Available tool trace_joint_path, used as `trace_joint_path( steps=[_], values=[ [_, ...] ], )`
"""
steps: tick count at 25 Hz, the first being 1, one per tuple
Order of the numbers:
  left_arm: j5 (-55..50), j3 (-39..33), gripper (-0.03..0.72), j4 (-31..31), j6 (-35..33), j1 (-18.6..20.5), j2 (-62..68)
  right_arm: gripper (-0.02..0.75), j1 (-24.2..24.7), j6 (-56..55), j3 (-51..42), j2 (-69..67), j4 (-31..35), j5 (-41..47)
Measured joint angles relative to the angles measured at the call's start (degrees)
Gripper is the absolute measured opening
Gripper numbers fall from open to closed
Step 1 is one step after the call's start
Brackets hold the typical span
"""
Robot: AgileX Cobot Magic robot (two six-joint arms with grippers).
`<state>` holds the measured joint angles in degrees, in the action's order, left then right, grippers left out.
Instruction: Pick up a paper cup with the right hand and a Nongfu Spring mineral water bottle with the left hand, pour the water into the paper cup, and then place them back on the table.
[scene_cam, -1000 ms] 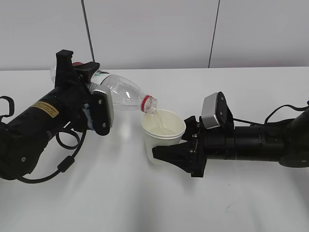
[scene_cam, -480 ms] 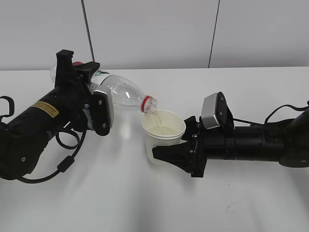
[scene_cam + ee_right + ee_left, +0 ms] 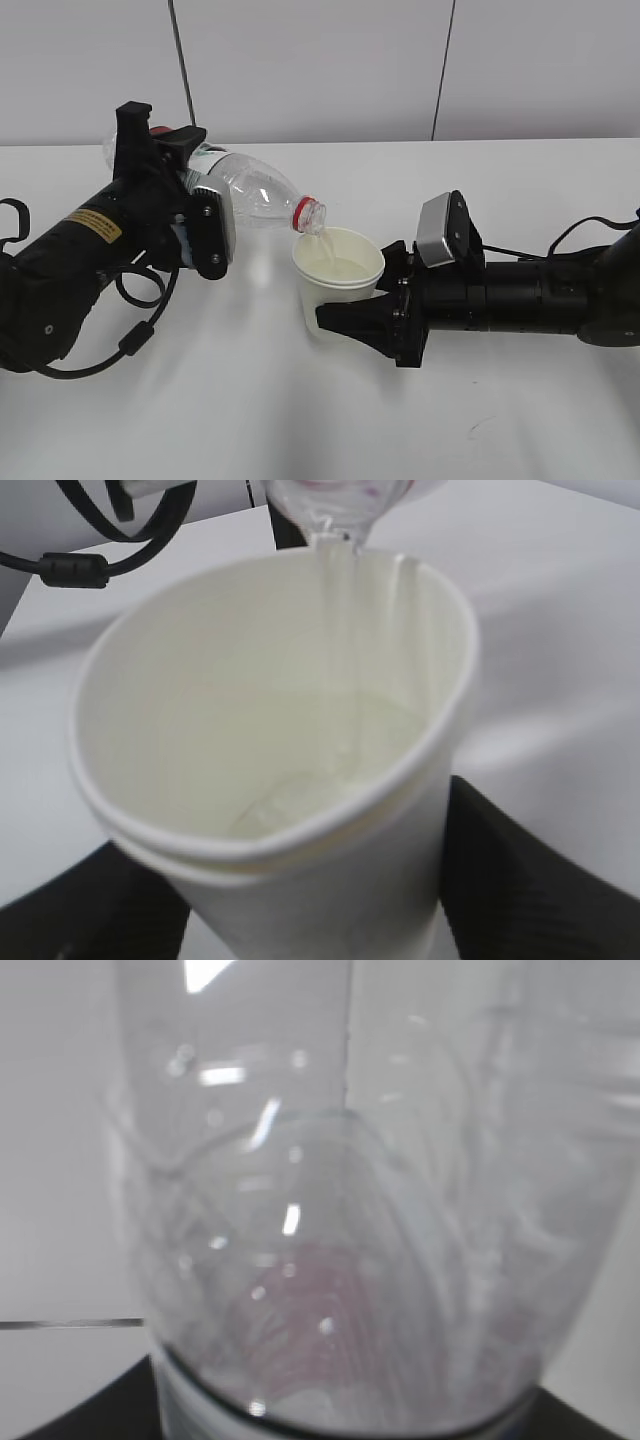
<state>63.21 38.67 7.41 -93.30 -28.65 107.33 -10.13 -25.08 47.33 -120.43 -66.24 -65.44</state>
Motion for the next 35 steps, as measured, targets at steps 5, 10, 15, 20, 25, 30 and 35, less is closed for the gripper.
trace_joint_path(
  steps=[5, 10, 15, 20, 25, 30, 35],
  values=[
    [0.0, 0.0, 0.331, 0.1, 0.3, -0.2, -0.1, 0.511, 0.0, 0.0, 0.0, 0.0, 0.0, 0.0],
    [0.2, 0.0, 0.331, 0.1, 2.4, -0.2, -0.1, 0.511, 0.0, 0.0, 0.0, 0.0, 0.0, 0.0],
    [0.4, 0.0, 0.331, 0.1, 4.5, -0.2, -0.1, 0.511, 0.0, 0.0, 0.0, 0.0, 0.9, 0.0],
    [0.4, 0.0, 0.331, 0.2, 8.0, -0.2, -0.1, 0.511, 0.0, 0.6, 0.0, 0.0, 2.2, 0.0],
    [0.4, 0.0, 0.331, 0.3, 17.4, -0.2, -0.1, 0.511, 0.0, 0.6, 0.0, 0.0, 3.3, 0.1],
    [0.4, 0.0, 0.331, 1.4, 30.2, -0.2, -0.1, 0.511, 0.0, 0.6, 0.0, 0.0, 4.4, 0.1],
    [0.4, 0.0, 0.331, 3.7, 44.5, -0.2, -0.1, 0.511, 0.0, 0.7, 0.0, 0.0, 6.6, 0.1]
  ],
)
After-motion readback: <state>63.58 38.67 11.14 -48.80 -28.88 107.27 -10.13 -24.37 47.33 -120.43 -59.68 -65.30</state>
